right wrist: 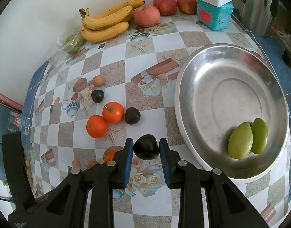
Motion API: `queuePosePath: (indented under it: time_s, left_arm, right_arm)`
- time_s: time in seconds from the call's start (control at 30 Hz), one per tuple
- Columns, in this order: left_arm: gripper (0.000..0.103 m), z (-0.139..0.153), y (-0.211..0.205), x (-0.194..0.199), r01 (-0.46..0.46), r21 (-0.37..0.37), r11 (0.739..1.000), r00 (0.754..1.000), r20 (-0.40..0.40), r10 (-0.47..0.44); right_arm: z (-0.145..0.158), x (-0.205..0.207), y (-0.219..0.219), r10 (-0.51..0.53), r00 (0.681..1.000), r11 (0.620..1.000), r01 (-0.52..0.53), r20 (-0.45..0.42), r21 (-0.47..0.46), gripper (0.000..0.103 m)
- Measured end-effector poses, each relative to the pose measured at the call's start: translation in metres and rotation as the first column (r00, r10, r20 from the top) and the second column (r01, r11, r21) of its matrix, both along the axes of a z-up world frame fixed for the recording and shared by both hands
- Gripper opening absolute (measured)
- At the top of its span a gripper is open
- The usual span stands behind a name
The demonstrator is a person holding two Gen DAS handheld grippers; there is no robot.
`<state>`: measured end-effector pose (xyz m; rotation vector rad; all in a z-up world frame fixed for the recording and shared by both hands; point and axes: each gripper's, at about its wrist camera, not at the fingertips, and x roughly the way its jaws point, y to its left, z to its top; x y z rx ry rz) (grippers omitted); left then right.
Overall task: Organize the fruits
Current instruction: 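Lift the dark plum with the right tool while the left tool grasps a small brown kiwi, then carry the plum and kiwi toward the steel bowl with both tools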
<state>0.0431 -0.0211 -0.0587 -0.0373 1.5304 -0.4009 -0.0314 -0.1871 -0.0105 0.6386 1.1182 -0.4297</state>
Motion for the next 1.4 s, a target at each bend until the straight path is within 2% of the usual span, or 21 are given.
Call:
queuePosePath:
  time_s: [0.27,0.5,0.6,0.87,1.0,1.17,1.4]
  left_arm:
    - [0.026,0.005,0.007,0.006,-0.021,-0.013,1.000,1.000,0.010,0.021]
    - [0.026,0.018,0.014,0.011,-0.046,-0.037,0.998,0.998,0.051,0.048]
    - [0.026,0.030,0.013,0.014,-0.045,-0.048,0.998,0.994,0.096,0.049]
    - [0.026,0.049,0.003,0.015,-0.013,-0.078,0.997,0.986,0.164,0.026]
    - [0.026,0.054,-0.013,0.012,0.017,-0.082,0.997,0.983,0.182,-0.002]
    - [0.026,0.058,-0.049,0.005,0.094,-0.071,0.993,0.975,0.208,-0.077]
    - [0.026,0.064,-0.111,-0.017,0.236,-0.041,0.971,0.943,0.250,-0.219]
  right_arm:
    - [0.000,-0.001,0.000,-0.001,1.000,1.000,0.001,0.000,0.005,0.029]
    - [0.001,-0.004,-0.004,-0.014,1.000,1.000,0.014,0.008,0.013,0.029]
    - [0.002,-0.006,-0.008,-0.027,1.000,1.000,0.027,0.013,0.015,0.029]
    - [0.009,-0.020,-0.031,-0.101,0.995,0.993,0.101,0.005,-0.056,0.029]
    - [0.012,-0.033,-0.049,-0.159,0.987,0.985,0.159,0.012,-0.066,0.029]
    - [0.010,-0.047,-0.072,-0.240,0.971,0.968,0.240,0.004,-0.073,0.029]
    - [0.008,-0.062,-0.099,-0.309,0.951,0.946,0.306,-0.010,-0.108,0.029]
